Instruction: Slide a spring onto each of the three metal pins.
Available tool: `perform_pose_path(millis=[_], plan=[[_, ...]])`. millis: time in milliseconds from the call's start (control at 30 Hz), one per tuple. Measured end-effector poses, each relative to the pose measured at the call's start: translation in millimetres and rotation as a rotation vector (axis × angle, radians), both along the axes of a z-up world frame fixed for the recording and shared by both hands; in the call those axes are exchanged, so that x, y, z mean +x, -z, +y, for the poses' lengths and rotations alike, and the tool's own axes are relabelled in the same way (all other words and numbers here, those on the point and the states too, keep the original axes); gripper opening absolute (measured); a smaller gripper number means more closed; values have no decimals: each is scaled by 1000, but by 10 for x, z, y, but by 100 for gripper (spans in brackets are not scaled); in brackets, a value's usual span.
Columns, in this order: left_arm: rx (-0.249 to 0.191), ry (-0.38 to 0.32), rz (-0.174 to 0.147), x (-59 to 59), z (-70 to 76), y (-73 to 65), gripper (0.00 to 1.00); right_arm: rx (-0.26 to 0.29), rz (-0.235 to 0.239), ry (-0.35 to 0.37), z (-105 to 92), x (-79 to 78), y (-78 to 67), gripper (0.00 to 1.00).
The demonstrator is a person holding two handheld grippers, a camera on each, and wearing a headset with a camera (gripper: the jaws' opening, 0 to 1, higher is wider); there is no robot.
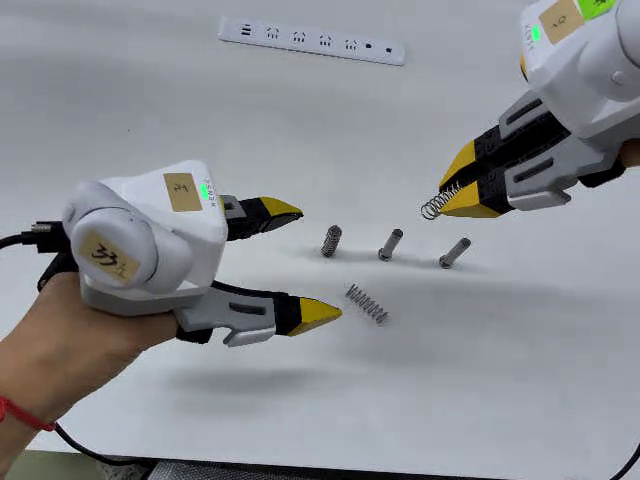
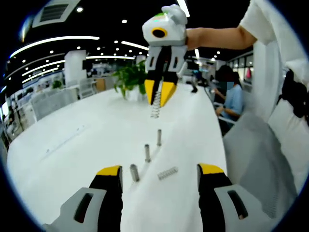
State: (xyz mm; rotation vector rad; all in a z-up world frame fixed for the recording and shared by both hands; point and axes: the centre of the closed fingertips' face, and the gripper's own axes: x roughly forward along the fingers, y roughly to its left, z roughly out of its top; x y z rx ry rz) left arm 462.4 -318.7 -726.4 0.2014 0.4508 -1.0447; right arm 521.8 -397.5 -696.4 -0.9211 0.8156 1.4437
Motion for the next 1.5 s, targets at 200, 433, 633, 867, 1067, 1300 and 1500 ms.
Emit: perform_pose_path(millis=[200, 433, 633, 867, 1067, 1300, 1500], plan=[[10, -24, 14, 31, 104, 61, 71, -31, -18, -4, 32, 80, 188, 12], [-11, -44, 18, 65, 141, 64, 78, -61, -3, -7, 48, 96, 401, 12], [-37, -60, 31, 95, 151, 66, 83, -83, 0, -10, 52, 173, 545, 12], [-48, -64, 39, 107, 153, 84, 85, -108, 7, -20, 72, 171, 622, 12], [-56, -66, 47, 100, 140, 102, 85, -123, 18, -27, 77, 142, 660, 12], [-67, -70, 56, 89, 124, 124, 86, -131, 26, -27, 91, 144, 710, 12], [-72, -70, 60, 86, 124, 139, 86, -139, 31, -28, 94, 139, 752, 12]])
